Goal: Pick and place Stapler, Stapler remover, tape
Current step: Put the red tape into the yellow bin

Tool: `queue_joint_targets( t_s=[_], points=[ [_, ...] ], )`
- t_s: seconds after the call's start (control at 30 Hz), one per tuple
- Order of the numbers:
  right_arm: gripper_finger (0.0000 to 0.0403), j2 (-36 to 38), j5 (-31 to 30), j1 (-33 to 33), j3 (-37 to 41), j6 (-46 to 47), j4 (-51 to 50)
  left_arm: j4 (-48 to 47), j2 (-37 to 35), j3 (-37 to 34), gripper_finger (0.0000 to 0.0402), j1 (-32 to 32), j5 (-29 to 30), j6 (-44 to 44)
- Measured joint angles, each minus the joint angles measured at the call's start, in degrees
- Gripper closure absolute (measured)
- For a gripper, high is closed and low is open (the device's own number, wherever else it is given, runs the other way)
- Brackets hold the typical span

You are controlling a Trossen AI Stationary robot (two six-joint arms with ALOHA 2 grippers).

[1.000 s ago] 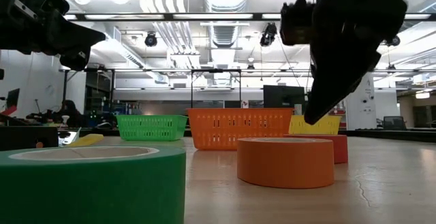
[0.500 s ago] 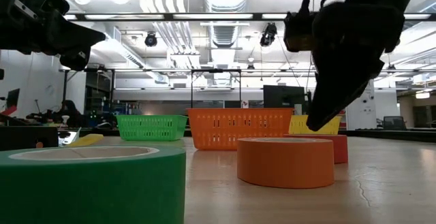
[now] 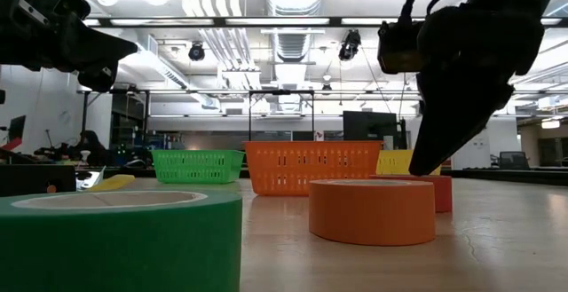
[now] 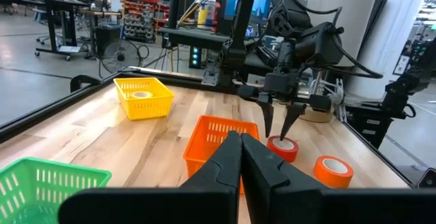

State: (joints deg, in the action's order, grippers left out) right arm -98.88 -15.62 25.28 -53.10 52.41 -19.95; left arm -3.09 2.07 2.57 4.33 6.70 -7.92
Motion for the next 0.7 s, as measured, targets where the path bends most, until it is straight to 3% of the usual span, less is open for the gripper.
queue_joint_targets(
  t_s=[0.3, 0.7],
  points=[
    [0.0301, -2.2, -0.4, 0.2, 0.0, 0.7, 1.5, 0.0, 0.0, 0.0, 0.0392, 0.0, 0.0, 0.0],
    [0.0372, -1.1, -2.3, 0.2, 0.2, -1.2, 0.9, 0.0, 0.0, 0.0, 0.0392, 0.0, 0.0, 0.0]
  ],
)
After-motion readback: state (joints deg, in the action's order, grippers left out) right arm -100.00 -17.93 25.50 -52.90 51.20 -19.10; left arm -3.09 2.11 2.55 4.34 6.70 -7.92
